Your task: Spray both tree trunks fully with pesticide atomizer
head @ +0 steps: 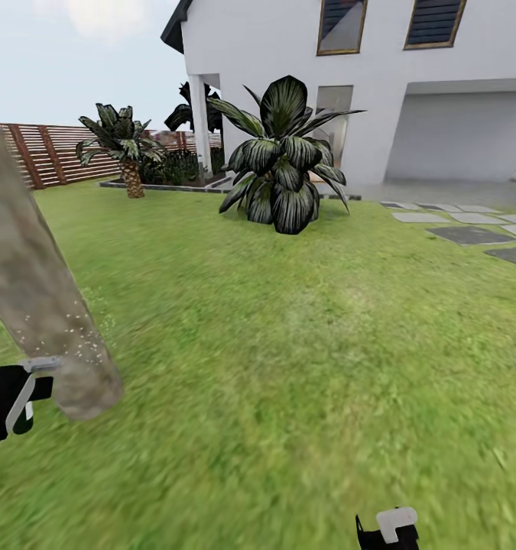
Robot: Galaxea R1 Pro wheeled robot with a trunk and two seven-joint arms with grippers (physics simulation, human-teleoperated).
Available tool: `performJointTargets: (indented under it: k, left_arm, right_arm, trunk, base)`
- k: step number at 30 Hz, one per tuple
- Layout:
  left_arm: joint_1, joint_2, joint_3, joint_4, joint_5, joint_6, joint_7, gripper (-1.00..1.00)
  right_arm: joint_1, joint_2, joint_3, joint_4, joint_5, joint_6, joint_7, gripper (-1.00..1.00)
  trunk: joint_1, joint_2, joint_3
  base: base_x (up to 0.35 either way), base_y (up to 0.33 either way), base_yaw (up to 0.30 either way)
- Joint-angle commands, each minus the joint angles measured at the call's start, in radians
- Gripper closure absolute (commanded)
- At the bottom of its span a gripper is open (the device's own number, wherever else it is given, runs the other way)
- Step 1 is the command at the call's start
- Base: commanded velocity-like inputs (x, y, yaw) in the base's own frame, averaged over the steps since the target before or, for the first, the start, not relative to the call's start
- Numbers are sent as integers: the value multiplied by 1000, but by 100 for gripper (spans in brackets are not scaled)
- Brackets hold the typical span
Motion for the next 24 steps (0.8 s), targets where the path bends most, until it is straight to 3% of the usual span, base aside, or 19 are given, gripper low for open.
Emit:
performJointTargets:
  k: [1,11,19,24]
  left_arm:
    - [0,0,0,-1,5,4,5,100]
    - [-1,0,1,-1,2,4,5,100]
    - [5,0,0,19,7,1,5,100]
    - [5,0,0,191,7,-50,-3,100]
  right_arm:
    - [-1,0,-4,2,11,-2,-7,-100]
    - [-1,0,-4,2,11,-2,-7,-100]
    - [-1,0,-4,2,11,-2,-7,-100]
    - [-1,0,-4,2,11,-2,-7,-100]
  trunk:
    - [0,0,-1]
    - [0,0,-1]
    - [0,0,-1]
    - [0,0,-1]
  base:
    - [334,0,0]
    - [325,-34,0]
    - [70,-254,0]
    - [100,-265,0]
